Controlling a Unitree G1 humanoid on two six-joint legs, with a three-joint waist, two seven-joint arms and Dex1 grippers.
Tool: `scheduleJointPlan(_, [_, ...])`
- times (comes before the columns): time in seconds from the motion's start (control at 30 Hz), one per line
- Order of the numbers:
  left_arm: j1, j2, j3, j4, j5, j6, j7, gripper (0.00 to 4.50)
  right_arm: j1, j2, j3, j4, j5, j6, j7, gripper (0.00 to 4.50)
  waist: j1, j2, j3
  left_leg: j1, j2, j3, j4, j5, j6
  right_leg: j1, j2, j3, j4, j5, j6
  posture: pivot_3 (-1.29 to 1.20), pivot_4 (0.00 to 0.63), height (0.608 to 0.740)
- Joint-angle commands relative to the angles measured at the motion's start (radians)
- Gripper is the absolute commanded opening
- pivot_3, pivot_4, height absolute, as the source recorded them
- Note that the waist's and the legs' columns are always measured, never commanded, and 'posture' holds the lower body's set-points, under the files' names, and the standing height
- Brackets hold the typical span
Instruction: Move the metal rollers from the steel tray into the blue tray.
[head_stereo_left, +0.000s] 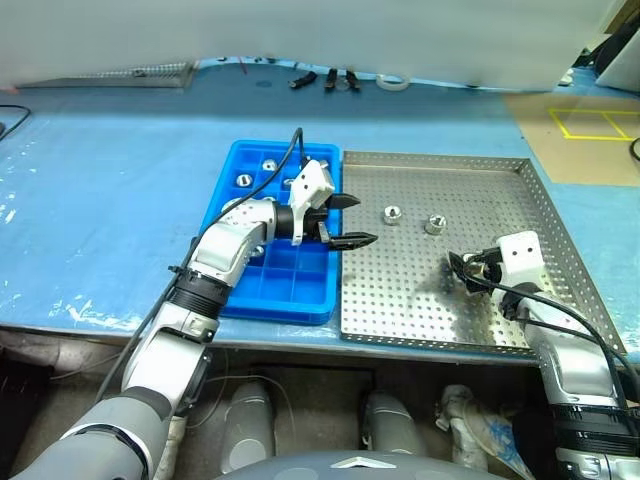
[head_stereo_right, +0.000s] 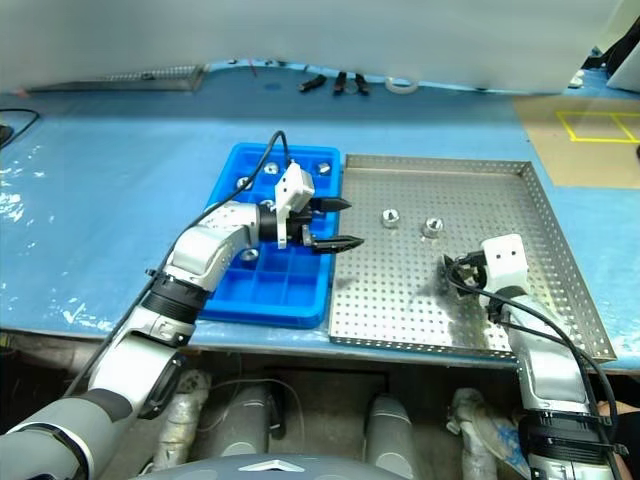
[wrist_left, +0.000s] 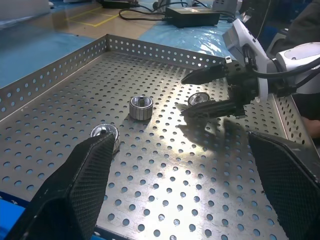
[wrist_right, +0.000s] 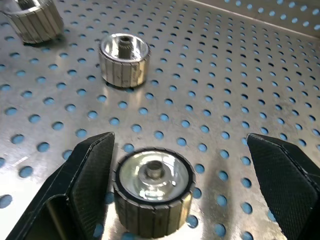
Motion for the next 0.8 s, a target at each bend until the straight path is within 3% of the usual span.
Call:
scheduleJointPlan(0.03, [-0.007, 0.004, 0.001, -0.037, 0.001, -0.009, -0.006, 4.5, -0.009, -0.004, -0.012, -0.006, -0.012, -0.011, -0.009, 4.46, 0.0, 0.0, 0.0, 0.0, 0.0, 0.0, 0.0, 0.0, 0.0, 0.0, 0.0, 0.0, 0.0, 0.0, 0.0, -0.21, 0.15, 0.74])
scheduleJointPlan(0.2, [-0.006, 0.009, -0.003, -0.032, 0.007, -0.012, -0.007, 4.5, 0.006, 0.007, 0.004, -0.022, -0.006, 0.001, 0.007, 4.46, 0.0, 0.0, 0.0, 0.0, 0.0, 0.0, 0.0, 0.0, 0.0, 0.0, 0.0, 0.0, 0.0, 0.0, 0.0, -0.21, 0.15, 0.74])
scheduleJointPlan(0.23, [-0.005, 0.01, -0.004, -0.031, 0.008, -0.013, -0.007, 4.5, 0.01, 0.007, 0.006, -0.024, -0.004, 0.008, 0.011, 4.29, 0.0, 0.0, 0.0, 0.0, 0.0, 0.0, 0.0, 0.0, 0.0, 0.0, 0.0, 0.0, 0.0, 0.0, 0.0, -0.21, 0.15, 0.74])
scheduleJointPlan(0.3, [-0.006, 0.01, -0.003, -0.031, 0.009, -0.012, -0.008, 4.5, 0.018, 0.007, 0.006, -0.028, 0.001, 0.012, 0.022, 3.86, 0.001, 0.0, 0.0, 0.0, 0.0, 0.0, 0.0, 0.0, 0.0, 0.0, 0.0, 0.0, 0.0, 0.0, 0.0, -0.21, 0.15, 0.74])
scheduleJointPlan(0.53, [-0.008, 0.01, 0.0, -0.023, 0.015, -0.013, -0.01, 4.5, 0.015, 0.02, -0.015, -0.033, 0.017, 0.016, 0.02, 1.65, 0.001, 0.0, 0.0, 0.0, 0.0, 0.0, 0.001, 0.0, 0.0, 0.001, 0.0, 0.0, 0.0, 0.0, 0.0, -0.22, 0.15, 0.74])
scheduleJointPlan(0.8, [0.047, 0.078, 0.019, -0.133, -0.013, 0.033, -0.047, 4.5, -0.017, 0.013, 0.025, -0.154, 0.082, 0.054, 0.099, 1.66, -0.003, 0.0, 0.0, 0.0, 0.0, 0.0, 0.0, 0.0, 0.001, 0.001, 0.0, 0.0, 0.0, 0.0, 0.0, -0.19, 0.15, 0.74])
